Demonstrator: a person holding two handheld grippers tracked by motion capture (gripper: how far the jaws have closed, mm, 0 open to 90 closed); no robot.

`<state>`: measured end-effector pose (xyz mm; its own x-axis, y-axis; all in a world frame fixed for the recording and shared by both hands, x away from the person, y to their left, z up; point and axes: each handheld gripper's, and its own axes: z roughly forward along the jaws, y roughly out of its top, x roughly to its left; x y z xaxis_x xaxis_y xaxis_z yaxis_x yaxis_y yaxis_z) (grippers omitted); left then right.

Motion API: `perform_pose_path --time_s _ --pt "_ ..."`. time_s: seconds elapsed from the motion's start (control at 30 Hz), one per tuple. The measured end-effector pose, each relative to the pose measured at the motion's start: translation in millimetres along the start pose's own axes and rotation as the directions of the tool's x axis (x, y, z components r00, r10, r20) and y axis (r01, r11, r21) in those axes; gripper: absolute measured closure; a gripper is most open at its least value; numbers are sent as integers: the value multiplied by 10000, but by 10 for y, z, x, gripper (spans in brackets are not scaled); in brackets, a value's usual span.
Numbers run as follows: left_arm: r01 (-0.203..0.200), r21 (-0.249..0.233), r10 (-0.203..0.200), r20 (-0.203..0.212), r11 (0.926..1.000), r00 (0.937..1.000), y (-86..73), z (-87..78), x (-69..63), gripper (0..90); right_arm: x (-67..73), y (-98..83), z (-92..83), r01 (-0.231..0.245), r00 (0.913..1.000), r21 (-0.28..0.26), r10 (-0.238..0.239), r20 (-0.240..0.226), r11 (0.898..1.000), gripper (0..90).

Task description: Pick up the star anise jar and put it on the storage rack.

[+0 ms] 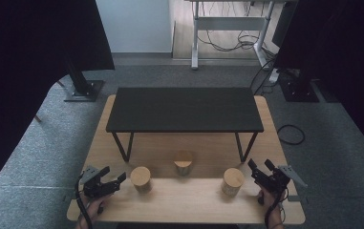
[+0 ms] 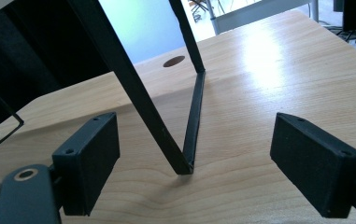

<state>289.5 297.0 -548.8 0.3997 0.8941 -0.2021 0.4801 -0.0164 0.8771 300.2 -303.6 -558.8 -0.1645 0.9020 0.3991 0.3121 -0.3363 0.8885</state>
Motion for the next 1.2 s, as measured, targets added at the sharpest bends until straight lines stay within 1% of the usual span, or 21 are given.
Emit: perform_pose_path --time_s 0.2,0.57,0.83,0.9,0.97,1.1,1.2 --pt "111 -5 -111 53 9999 9999 0 -3 14 139 -3 2 5 -18 10000 47 19 -45 10000 151" --pt "33 60 -33 41 10000 10000 1 0 9 139 -3 3 7 -26 10000 67 26 -21 10000 150" --pt "-7 27 7 -58 10000 10000 -1 -4 1 135 -4 3 7 -26 10000 75 26 -46 10000 150" --pt "-92 -84 91 -40 9999 10000 -5 -13 -5 133 -3 3 8 -29 10000 79 29 -34 10000 150" --pt "-223 -181 221 -142 9996 9997 -10 -23 -21 132 -2 4 8 -18 10000 89 19 -26 10000 149" --pt "-580 -156 577 -185 9982 9982 -14 -23 -61 126 -2 2 4 -12 10000 37 12 -39 10000 142" --pt "-617 -147 615 -147 9980 9980 -14 -19 -71 125 -2 1 3 -9 10000 33 9 -35 10000 142"
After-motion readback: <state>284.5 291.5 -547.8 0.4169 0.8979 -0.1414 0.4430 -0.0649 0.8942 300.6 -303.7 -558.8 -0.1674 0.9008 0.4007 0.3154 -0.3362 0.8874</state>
